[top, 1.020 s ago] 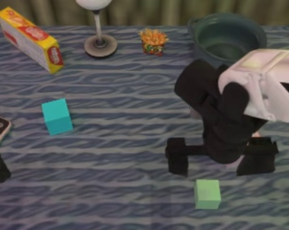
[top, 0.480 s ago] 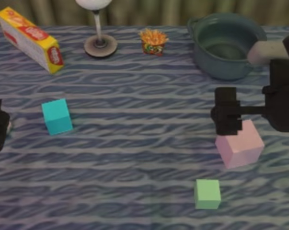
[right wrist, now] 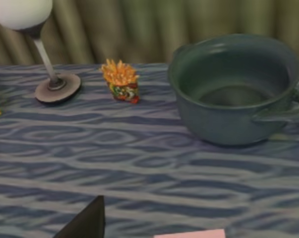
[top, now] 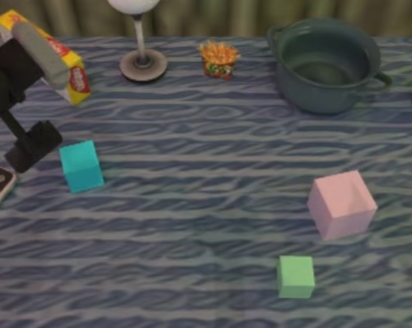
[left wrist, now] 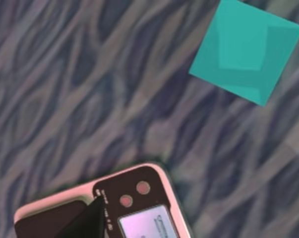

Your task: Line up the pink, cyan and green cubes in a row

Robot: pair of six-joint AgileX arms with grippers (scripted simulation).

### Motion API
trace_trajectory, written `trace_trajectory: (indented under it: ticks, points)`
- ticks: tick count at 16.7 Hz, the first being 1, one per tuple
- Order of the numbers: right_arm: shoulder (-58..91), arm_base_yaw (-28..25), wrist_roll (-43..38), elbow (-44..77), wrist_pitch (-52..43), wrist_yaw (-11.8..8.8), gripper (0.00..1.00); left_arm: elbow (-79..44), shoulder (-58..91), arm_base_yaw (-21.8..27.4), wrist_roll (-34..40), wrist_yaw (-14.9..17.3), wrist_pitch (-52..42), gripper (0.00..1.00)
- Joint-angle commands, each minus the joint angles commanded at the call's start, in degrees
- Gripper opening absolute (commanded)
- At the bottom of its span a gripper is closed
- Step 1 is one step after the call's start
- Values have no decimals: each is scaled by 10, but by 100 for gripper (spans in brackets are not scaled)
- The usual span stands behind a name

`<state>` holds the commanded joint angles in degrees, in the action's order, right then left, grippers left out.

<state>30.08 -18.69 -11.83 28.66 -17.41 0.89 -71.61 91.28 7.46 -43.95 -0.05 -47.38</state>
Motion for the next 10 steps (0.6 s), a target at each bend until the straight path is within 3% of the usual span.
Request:
trace_trajectory:
  ticks: [6,10]
  points:
    - [-225,128,89,-212,127,-6,100,-218,262,22,-129,1,-135,100]
    - [-295,177,116,-281,170,-9,100,-293,344,29,-171,2,-176,100]
